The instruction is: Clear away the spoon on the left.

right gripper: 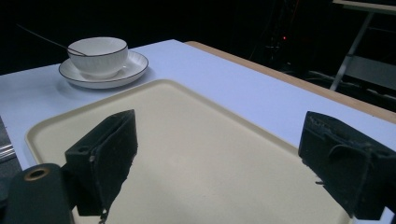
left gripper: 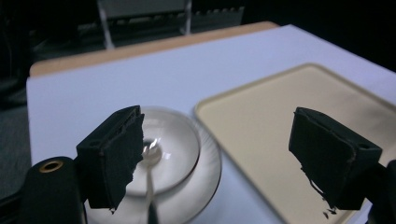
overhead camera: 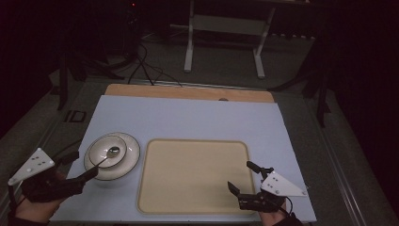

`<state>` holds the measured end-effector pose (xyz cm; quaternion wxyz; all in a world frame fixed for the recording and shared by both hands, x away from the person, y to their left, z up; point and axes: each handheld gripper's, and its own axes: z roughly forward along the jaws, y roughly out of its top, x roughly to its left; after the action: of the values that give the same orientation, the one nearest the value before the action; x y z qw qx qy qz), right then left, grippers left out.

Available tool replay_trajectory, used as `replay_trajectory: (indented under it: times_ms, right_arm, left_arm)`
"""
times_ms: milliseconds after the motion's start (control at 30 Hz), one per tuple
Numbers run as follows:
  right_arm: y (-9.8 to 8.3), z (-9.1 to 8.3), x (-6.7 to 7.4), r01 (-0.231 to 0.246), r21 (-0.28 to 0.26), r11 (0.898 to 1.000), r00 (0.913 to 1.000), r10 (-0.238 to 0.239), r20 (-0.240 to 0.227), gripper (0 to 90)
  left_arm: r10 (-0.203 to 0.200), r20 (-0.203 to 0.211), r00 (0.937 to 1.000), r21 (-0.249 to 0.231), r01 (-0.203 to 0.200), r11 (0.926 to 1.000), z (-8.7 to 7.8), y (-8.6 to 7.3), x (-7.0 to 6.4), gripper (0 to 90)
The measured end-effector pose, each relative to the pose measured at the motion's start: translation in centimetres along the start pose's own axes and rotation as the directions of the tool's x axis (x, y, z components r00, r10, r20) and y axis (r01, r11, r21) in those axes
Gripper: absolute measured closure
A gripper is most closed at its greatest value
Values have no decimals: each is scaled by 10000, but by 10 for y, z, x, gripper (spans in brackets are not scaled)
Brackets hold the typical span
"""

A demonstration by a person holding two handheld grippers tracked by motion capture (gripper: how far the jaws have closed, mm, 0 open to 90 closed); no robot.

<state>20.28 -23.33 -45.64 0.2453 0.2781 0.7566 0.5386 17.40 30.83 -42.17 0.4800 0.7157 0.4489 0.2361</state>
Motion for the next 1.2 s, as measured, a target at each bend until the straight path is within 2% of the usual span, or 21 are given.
replay_trajectory:
  times_ms: [100, 233, 300, 367, 433, 467, 600, 700, 733, 767, 867, 1133, 1200]
  right_arm:
    - [0, 1, 0, -18, 46, 10000, 10000, 18, -28, 119]
    - [-1, 1, 0, 4, 104, 9999, 10000, -4, -54, 119]
    - [-1, 2, 0, 17, 110, 9999, 10000, -16, -59, 119]
    - [-1, 2, 0, 11, 122, 9999, 10000, -11, -60, 119]
    - [-1, 2, 1, 33, 139, 9999, 10000, -33, -59, 119]
    - [-1, 2, 1, 22, 133, 9999, 10000, -21, -65, 119]
    - [-1, 3, 1, 34, 166, 9999, 10000, -33, -48, 119]
    - [-1, 3, 0, 41, 165, 9999, 10000, -41, -45, 119]
    - [-1, 3, 0, 37, 171, 9998, 10000, -36, -41, 119]
    - [-1, 3, 0, 39, 192, 9998, 10000, -39, -36, 119]
    - [-1, 3, 1, 68, 207, 9998, 10000, -68, -35, 119]
    - [-2, 4, 0, 16, 248, 9997, 10000, -15, -41, 119]
    - [-2, 4, 0, 25, 254, 9997, 10000, -24, -35, 119]
  left_arm:
    - [-409, -264, 9988, 242, 416, 9988, 0, -8, 6, 204]
    - [-1050, -635, 9924, 657, 1092, 9918, 2, -18, 13, 230]
    - [-1467, -872, 9853, 1017, 1553, 9826, 5, -24, 17, 257]
    - [-1828, -901, 9790, 1179, 1927, 9741, 6, -29, 19, 269]
    - [-2314, -891, 9688, 1212, 2411, 9629, 7, -33, 22, 319]
    - [-2612, -823, 9618, 1137, 2695, 9563, 7, -35, 24, 331]
    - [-3335, -913, 9383, 1219, 3430, 9314, 9, -39, 27, 412]
    - [-3601, -1051, 9270, 1270, 3717, 9196, 11, -41, 27, 467]
    - [-3643, -1121, 9245, 1225, 3766, 9182, 11, -42, 28, 484]
    - [-3771, -1066, 9200, 1238, 3886, 9130, 12, -43, 29, 510]
    - [-3918, -1199, 9122, 1403, 4063, 9029, 14, -47, 32, 578]
    - [-4400, -1201, 8900, 1291, 4534, 8819, 13, -50, 36, 694]
    - [-4471, -1184, 8866, 1322, 4603, 8779, 14, -51, 37, 715]
